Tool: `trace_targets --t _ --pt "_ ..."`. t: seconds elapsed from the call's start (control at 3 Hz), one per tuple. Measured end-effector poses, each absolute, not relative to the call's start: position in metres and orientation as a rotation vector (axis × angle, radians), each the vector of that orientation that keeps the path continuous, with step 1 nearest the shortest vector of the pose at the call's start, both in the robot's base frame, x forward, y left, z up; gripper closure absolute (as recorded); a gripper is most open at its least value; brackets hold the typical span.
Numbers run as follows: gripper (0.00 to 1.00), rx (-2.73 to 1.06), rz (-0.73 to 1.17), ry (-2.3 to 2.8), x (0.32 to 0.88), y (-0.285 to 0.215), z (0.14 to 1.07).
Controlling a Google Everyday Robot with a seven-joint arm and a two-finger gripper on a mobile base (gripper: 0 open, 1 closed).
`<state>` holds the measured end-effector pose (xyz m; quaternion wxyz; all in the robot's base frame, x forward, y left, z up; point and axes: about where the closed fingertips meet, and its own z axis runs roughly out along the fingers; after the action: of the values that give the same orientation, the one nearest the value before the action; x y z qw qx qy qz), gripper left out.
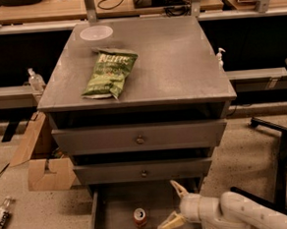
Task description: Pick coke can from bottom drawer and place on counter
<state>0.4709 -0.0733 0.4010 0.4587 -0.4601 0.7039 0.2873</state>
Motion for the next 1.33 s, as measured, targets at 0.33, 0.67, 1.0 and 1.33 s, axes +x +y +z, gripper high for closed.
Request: trace_targets --t 0.33,0.67,1.0,1.33 --pt "0.00 -1.198 0.809 1.703 0.478 -0.011 0.316" --pt "0.00 -1.254 0.866 1.669 0.478 0.030 0.266" --pt "0.00 -1.284 0.894 1.637 0.482 0.060 0.235" --pt "0.00 -1.329 0.887 1.634 0.494 0.081 0.204"
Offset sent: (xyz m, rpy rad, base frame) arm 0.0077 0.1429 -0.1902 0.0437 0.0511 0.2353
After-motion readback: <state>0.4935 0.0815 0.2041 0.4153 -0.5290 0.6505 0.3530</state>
